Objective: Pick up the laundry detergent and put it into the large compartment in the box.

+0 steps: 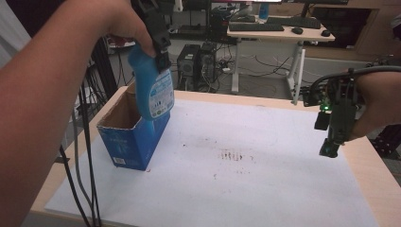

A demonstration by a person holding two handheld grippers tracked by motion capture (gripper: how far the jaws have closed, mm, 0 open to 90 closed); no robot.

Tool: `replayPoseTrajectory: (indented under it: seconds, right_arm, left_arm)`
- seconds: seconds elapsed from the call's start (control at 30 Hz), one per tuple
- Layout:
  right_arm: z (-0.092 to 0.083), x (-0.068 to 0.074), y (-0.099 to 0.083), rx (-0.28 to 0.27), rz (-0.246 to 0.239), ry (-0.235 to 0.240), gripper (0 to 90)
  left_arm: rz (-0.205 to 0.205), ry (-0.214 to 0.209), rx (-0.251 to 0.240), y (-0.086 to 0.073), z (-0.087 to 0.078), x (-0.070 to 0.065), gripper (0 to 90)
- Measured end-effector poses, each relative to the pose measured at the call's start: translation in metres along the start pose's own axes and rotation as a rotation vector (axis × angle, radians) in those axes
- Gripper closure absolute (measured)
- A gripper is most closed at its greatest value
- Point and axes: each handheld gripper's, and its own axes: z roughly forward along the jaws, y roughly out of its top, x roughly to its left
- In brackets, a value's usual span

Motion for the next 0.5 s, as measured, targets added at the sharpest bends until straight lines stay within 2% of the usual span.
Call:
replayPoseTrajectory:
  seconds: [0.03,0.07,0.13,0.23,0.27,0.37,0.47,0.5]
  right_arm:
    - [0.000,0.001,0.000,-0.002,0.007,-0.001,12.0]
    - [0.000,0.001,0.001,-0.002,0.003,-0.001,12.0]
    - [0.000,0.001,0.001,-0.001,0.001,-0.002,12.0]
    - [0.000,0.003,0.003,-0.002,0.004,0.003,12.0]
    - [0.000,0.003,0.004,0.003,0.005,0.004,12.0]
    - [0.001,0.003,0.007,0.014,0.003,0.001,12.0]
    - [0.000,0.004,0.009,0.007,0.005,0.000,12.0]
    - [0.000,0.004,0.009,0.007,0.005,0.000,12.0]
  left_arm:
    - [0.000,0.000,0.000,0.000,0.000,0.000,38.8]
    - [-0.008,0.005,0.002,-0.003,-0.006,0.008,38.8]
    - [-0.008,0.008,0.003,-0.004,-0.008,0.011,38.8]
    - [-0.009,0.029,0.011,-0.011,-0.013,0.027,38.8]
    - [-0.009,0.029,0.011,-0.011,-0.013,0.027,38.8]
    - [-0.039,0.042,0.020,-0.018,-0.011,0.043,38.8]
    - [-0.063,0.048,0.028,-0.022,-0.007,0.054,38.8]
    - [-0.063,0.048,0.028,-0.022,-0.007,0.054,38.8]
